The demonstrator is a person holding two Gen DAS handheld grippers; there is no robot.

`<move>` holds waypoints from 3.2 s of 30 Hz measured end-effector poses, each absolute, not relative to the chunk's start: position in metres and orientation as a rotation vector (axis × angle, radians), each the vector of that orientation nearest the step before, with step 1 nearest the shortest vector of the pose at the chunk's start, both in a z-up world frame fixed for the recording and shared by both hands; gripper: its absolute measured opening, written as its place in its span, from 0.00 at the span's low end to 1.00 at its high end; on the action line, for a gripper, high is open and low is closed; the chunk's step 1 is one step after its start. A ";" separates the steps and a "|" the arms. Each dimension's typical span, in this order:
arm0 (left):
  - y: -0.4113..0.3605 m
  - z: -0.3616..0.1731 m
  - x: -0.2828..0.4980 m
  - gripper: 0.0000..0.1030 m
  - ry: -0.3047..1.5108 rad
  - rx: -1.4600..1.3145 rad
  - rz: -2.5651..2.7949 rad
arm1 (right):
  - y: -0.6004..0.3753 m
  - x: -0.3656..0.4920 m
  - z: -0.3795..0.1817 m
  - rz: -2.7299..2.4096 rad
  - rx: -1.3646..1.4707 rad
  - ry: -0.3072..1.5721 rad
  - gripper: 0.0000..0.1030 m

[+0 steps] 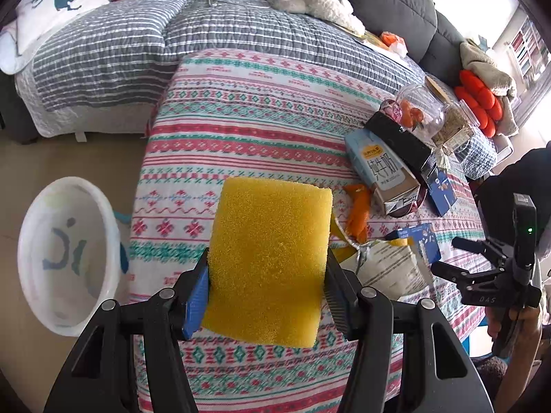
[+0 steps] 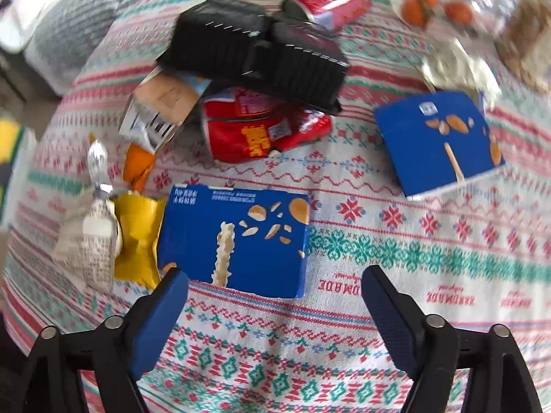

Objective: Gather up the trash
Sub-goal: 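Grasp the blue snack box with the right tool while the left tool holds the sponge, then carry the sponge over the white bin and open the left tool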

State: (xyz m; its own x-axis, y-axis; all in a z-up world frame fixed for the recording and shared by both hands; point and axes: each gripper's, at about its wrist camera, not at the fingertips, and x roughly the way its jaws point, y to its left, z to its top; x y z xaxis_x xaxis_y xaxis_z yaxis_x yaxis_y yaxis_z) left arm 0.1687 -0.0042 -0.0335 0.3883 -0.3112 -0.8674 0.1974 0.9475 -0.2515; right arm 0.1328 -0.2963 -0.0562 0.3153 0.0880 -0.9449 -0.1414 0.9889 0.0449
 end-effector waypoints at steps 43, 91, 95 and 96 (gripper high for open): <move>0.037 -0.029 0.147 0.60 1.132 -0.129 -0.307 | -0.298 0.154 -0.053 0.087 0.229 1.215 0.88; 0.133 -0.022 0.119 0.60 1.078 -0.204 -0.144 | -0.233 0.116 0.022 0.046 0.228 1.041 0.91; 0.155 -0.028 0.119 0.60 1.082 -0.221 -0.101 | -0.200 0.122 0.021 0.092 0.204 1.042 0.91; 0.161 -0.029 0.121 0.60 1.083 -0.224 -0.090 | -0.193 0.124 0.020 0.101 0.199 1.043 0.91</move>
State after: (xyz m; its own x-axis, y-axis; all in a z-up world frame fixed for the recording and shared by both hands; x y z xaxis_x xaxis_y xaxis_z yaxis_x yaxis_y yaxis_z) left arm 0.1210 0.1606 -0.0292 0.4679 -0.1818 -0.8649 -0.0367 0.9738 -0.2246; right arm 0.1242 -0.1927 0.0203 0.5008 0.1770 -0.8473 0.0114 0.9774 0.2110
